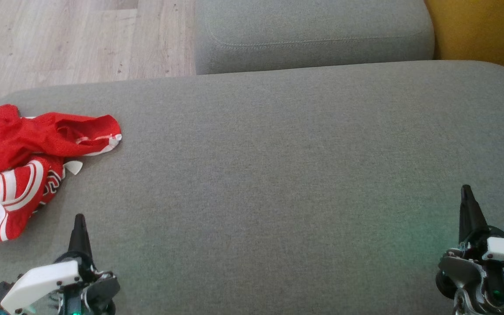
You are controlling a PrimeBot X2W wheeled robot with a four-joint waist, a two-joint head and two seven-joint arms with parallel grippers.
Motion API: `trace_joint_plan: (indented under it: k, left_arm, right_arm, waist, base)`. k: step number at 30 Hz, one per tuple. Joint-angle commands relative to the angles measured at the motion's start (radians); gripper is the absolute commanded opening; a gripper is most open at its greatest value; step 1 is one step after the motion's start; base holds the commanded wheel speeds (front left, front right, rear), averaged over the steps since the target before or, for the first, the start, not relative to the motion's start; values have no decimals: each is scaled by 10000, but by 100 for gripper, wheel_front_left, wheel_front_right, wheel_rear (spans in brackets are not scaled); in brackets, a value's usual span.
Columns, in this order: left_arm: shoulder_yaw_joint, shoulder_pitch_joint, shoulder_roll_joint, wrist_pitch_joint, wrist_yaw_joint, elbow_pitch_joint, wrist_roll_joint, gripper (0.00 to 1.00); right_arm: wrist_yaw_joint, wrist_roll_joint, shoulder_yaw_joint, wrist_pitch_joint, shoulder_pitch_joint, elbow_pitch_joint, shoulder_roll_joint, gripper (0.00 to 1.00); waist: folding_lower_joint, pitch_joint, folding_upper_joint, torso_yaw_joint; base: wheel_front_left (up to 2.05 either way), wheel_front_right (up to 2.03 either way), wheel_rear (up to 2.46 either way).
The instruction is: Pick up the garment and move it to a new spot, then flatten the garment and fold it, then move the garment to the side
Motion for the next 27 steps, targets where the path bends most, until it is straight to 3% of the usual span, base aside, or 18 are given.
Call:
trace_joint_plan:
  k: [1, 27]
  left_arm:
    - [390, -504, 41, 31, -69, -293, 18, 0]
    - [390, -504, 41, 31, -69, -293, 18, 0]
  right_arm:
    - [-7, -26, 212, 54, -555, -311, -52, 0]
    - [-7, -26, 212, 54, -555, -311, -52, 0]
  waist:
    - [0, 0, 0, 0]
    - [0, 0, 0, 0]
  base:
    - [0, 0, 0]
    - [0, 0, 0]
